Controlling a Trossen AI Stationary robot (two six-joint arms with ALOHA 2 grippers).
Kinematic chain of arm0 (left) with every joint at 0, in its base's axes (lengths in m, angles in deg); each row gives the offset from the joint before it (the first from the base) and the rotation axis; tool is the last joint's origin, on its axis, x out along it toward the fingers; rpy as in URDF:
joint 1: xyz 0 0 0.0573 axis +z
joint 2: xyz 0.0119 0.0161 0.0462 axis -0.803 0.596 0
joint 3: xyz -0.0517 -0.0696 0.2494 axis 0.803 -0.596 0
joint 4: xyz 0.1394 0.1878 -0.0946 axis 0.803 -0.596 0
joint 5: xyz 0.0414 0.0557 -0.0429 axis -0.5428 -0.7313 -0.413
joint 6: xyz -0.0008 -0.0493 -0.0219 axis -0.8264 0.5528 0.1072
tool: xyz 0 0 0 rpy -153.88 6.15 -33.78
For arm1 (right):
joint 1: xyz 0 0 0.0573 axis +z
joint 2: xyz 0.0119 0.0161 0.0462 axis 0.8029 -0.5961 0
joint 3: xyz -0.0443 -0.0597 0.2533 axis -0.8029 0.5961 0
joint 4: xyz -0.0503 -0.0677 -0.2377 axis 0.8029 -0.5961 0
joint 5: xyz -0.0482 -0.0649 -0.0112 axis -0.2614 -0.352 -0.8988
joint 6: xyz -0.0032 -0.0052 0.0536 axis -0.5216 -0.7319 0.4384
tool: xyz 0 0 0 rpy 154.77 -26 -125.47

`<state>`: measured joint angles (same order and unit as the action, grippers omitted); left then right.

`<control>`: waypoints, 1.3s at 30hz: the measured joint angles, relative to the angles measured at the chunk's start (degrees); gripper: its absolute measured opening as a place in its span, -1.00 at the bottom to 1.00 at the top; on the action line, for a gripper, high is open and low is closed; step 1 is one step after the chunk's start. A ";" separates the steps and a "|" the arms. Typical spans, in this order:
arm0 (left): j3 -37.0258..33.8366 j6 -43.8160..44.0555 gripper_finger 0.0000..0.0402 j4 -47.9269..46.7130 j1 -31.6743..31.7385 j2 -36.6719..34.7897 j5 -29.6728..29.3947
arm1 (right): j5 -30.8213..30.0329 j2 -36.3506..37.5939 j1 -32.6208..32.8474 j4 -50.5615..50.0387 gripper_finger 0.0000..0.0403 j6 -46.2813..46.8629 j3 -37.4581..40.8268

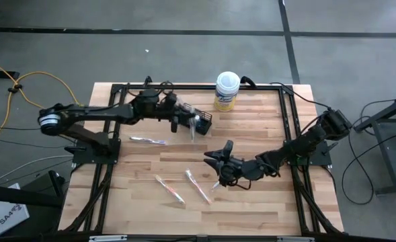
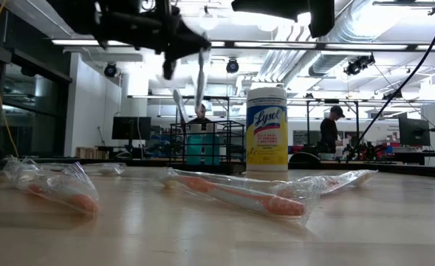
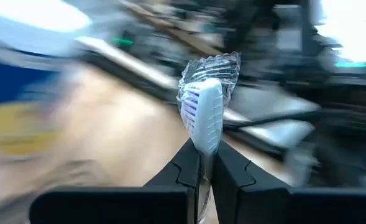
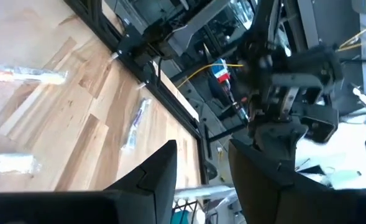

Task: Pick & Place toothbrushing station
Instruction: Put the bottom violet toothbrush into the black mesh organizer

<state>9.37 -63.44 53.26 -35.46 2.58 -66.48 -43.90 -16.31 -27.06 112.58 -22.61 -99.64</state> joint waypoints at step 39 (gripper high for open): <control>0.00 -25.59 -0.93 24.57 -14.96 12.86 -71.17 | 0.31 0.04 -0.85 -2.80 -0.32 6.36 0.00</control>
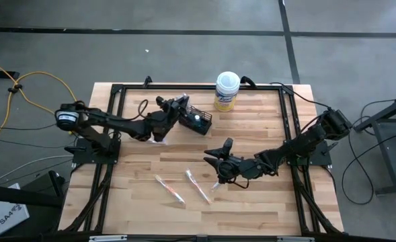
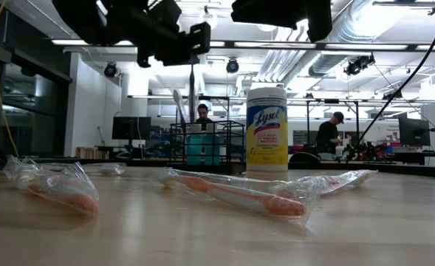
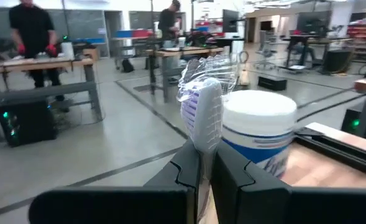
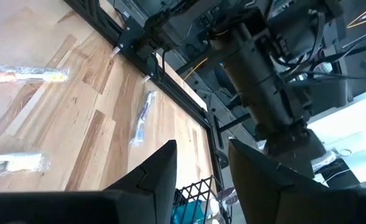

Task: Pick & Place toothbrushing station
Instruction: Put the bottom violet toothbrush into the black mesh organizer

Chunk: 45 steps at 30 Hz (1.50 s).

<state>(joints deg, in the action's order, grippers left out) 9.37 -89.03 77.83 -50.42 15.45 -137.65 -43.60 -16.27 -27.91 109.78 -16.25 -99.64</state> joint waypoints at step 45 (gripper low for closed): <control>-1.55 17.66 -0.56 -8.60 5.19 7.07 3.92 | 1.44 0.00 0.00 -0.72 -0.32 2.23 0.00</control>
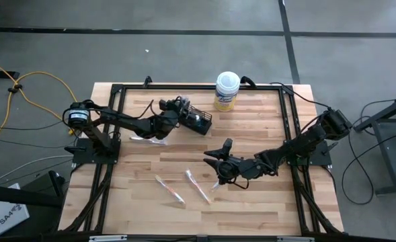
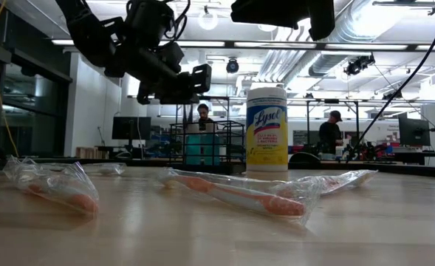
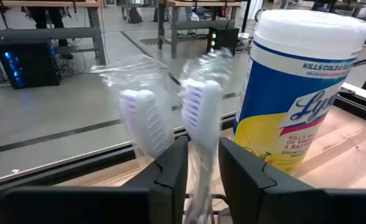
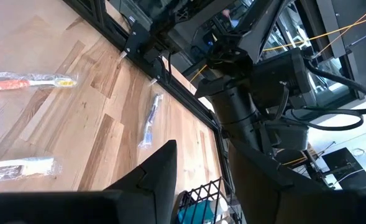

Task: Pick & Place toothbrushing station
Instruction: Put the bottom violet toothbrush into the black mesh organizer, then put the violet toothbrush into the black mesh organizer

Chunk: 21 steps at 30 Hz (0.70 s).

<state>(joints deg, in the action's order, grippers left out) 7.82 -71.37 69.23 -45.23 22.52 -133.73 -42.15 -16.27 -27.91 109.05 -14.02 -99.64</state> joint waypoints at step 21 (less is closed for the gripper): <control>0.00 -6.74 -0.40 3.36 -5.26 -0.04 -4.67 | 0.01 0.00 0.00 -0.11 -0.32 0.19 0.00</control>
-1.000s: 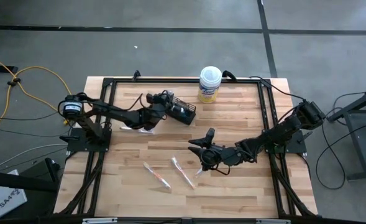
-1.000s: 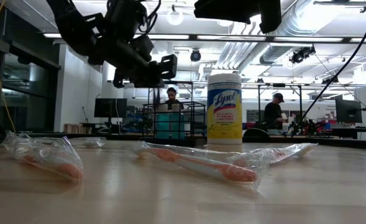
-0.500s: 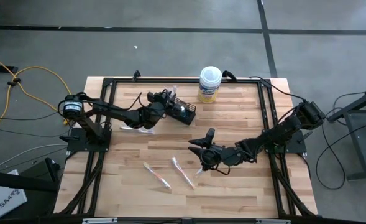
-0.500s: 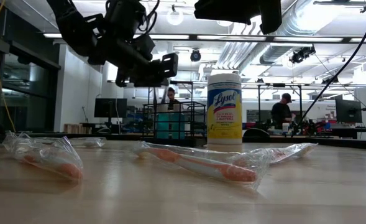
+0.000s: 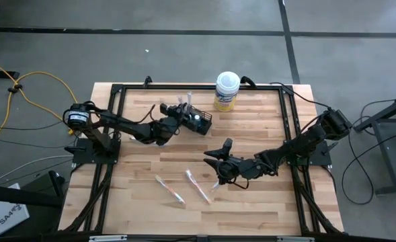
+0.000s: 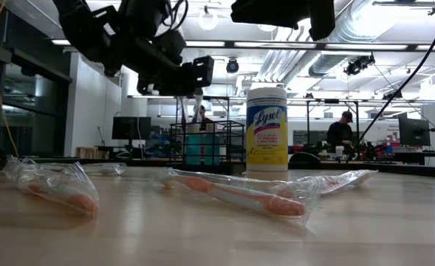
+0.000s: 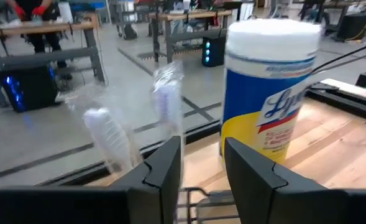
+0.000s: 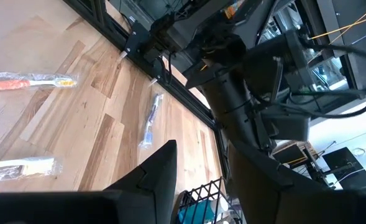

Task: Pick & Place toothbrushing station
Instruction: Put the violet toothbrush into the black mesh organizer

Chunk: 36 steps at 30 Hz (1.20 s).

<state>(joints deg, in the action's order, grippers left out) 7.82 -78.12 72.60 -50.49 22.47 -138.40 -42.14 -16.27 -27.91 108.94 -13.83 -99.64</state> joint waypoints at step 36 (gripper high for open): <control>0.02 21.97 -0.40 -75.21 -7.75 -26.40 30.87 | -1.91 0.00 0.00 -5.90 -0.32 8.86 -0.02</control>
<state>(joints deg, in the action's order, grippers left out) 7.84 -56.14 -2.61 -58.23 -3.93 -107.53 -44.05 -16.27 -27.91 103.04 -4.97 -99.66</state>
